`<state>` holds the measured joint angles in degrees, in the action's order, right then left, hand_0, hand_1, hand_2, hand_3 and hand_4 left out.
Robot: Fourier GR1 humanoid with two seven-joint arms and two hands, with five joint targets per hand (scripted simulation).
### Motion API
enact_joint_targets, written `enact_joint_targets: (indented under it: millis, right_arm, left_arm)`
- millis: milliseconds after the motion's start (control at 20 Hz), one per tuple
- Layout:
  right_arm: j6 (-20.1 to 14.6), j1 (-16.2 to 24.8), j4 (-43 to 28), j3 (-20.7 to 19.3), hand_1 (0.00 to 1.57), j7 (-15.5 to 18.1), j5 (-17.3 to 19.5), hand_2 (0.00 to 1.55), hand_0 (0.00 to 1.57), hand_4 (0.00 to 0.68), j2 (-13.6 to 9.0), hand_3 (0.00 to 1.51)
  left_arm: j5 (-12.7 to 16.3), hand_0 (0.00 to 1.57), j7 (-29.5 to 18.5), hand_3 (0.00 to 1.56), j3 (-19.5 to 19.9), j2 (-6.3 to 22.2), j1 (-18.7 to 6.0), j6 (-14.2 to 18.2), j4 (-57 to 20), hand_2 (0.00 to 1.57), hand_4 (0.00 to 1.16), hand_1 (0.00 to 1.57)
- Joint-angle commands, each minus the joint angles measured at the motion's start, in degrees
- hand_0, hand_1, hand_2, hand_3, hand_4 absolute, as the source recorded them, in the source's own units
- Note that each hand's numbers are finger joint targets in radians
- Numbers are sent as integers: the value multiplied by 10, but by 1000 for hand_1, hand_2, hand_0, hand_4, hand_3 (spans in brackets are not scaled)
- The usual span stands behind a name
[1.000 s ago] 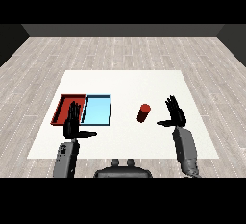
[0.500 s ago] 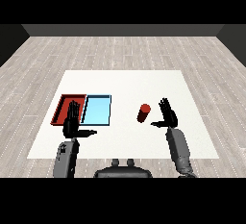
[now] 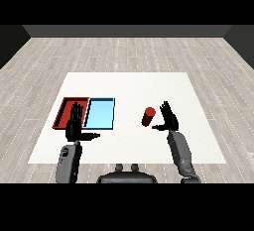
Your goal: Pick the red can and put it in the red box
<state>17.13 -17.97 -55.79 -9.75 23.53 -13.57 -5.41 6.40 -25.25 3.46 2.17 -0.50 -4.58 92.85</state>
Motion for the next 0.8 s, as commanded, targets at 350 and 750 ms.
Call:
enact_joint_targets:
  millis: [350, 750]
  right_arm:
    - [-35, -14, -17, 25, 0, -35, -7, 0, 0, 0, 25, 0]
    - [-38, -84, 116, 15, 0, 13, 3, 0, 0, 0, 21, 0]
  left_arm:
    - [0, 0, -36, 0, -1, -7, -6, -10, -40, 0, 0, 0]
    - [35, 0, 35, 0, 12, 15, 12, -25, 42, 0, 0, 0]
